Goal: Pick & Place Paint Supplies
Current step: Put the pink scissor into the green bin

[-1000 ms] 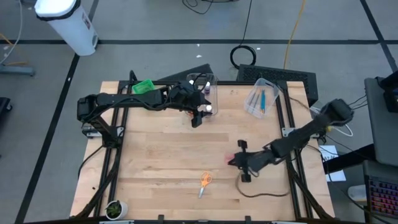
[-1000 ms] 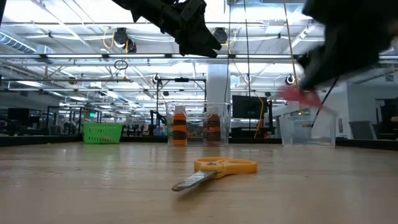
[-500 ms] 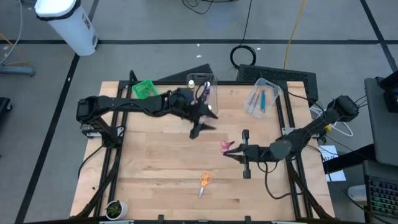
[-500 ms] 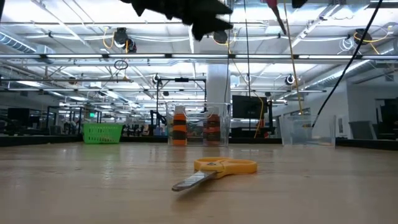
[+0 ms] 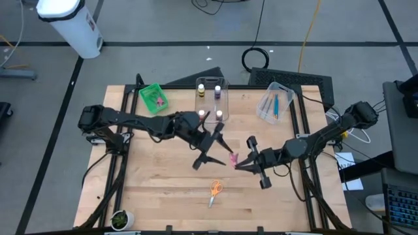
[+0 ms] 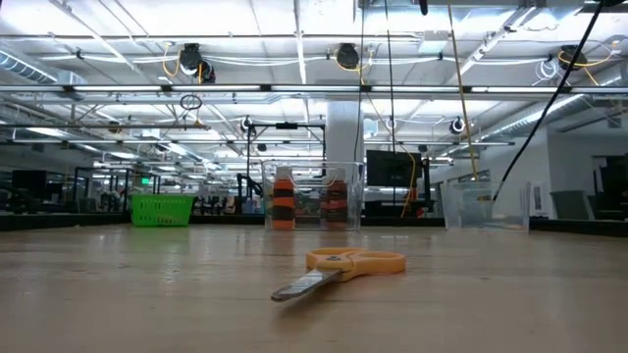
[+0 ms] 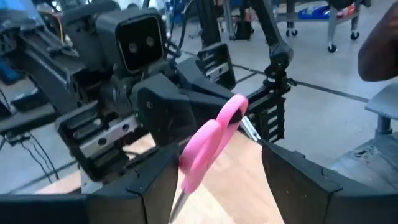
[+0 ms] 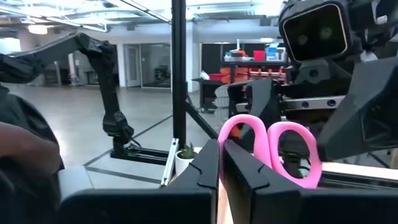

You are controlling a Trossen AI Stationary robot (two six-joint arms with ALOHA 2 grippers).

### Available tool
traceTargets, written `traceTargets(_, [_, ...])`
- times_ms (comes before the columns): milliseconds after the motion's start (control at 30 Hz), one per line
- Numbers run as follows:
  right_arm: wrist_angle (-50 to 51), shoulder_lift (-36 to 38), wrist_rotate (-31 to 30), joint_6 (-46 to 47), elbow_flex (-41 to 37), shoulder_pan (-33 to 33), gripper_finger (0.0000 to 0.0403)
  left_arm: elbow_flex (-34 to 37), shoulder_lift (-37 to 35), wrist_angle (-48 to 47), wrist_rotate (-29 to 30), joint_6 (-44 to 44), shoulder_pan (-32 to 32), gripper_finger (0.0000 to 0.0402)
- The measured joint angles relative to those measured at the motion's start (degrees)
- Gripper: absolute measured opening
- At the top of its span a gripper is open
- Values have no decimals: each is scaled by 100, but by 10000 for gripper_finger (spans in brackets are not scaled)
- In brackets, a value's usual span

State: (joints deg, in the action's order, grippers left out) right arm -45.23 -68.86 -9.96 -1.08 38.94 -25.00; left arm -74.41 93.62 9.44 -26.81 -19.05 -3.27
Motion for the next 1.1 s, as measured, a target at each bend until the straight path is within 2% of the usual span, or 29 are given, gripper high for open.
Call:
traceTargets(233, [-70,0,-2,2,0,63,0,0,0,143,33,26,-69,237])
traceTargets(400, [-208,-70,-20,124,0,244,0,0,0,138,354,16,-37,237])
traceTargets(567, [-263,-283,403,407,0,552,0,0,0,129,413,221,-6,236])
traceTargets(667, [-326,-330,428,446,0,629,0,0,0,19,541,381,11,230])
traceTargets(800, [-313,-330,420,404,0,630,0,-2,-4,-104,499,411,23,190])
traceTargets(1100, [-342,-330,417,346,0,630,0,-4,-7,-179,177,283,18,46])
